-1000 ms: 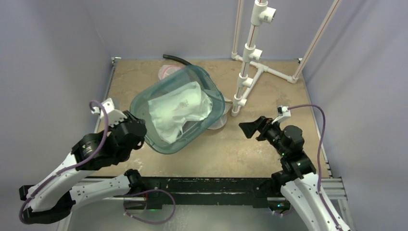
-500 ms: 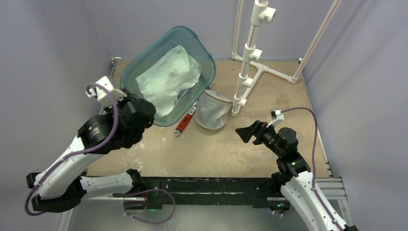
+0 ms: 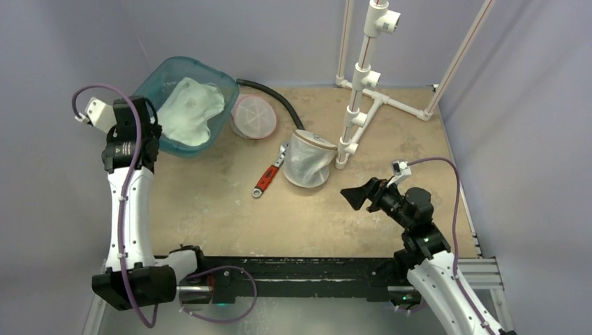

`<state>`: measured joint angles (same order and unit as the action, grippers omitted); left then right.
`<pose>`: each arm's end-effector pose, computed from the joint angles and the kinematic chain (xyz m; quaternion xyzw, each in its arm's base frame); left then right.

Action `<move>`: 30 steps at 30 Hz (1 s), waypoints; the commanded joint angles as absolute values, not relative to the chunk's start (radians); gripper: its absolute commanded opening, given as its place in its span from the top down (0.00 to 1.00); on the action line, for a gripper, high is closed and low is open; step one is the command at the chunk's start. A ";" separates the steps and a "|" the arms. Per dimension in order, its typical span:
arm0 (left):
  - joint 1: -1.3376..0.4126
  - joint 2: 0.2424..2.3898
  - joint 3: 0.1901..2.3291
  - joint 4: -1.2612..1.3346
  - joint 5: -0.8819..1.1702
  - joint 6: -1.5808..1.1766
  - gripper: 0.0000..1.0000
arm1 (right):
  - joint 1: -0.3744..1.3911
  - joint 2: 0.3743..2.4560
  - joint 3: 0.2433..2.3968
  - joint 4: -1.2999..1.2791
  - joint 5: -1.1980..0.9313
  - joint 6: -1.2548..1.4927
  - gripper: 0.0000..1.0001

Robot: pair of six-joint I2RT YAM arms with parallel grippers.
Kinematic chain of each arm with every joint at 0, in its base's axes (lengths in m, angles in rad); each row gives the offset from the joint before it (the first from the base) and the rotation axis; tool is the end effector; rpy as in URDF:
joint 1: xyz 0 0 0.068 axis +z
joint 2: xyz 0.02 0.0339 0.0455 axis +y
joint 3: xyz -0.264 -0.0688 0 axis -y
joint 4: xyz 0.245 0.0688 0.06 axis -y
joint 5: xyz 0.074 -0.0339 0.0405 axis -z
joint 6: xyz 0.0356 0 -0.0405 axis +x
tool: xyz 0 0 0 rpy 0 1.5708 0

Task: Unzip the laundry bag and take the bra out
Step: Place the bin at the center of the board.

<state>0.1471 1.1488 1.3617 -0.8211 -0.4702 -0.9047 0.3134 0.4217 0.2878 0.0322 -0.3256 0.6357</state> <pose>0.2206 0.0490 0.4043 -0.5260 0.6914 0.0254 0.4946 0.1269 0.0531 0.2374 0.0103 0.7403 0.4092 0.5333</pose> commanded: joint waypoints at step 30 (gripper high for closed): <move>0.379 1.072 0.653 -0.378 -0.386 -1.217 0.34 | 0.315 0.558 0.320 0.108 -0.344 0.638 0.05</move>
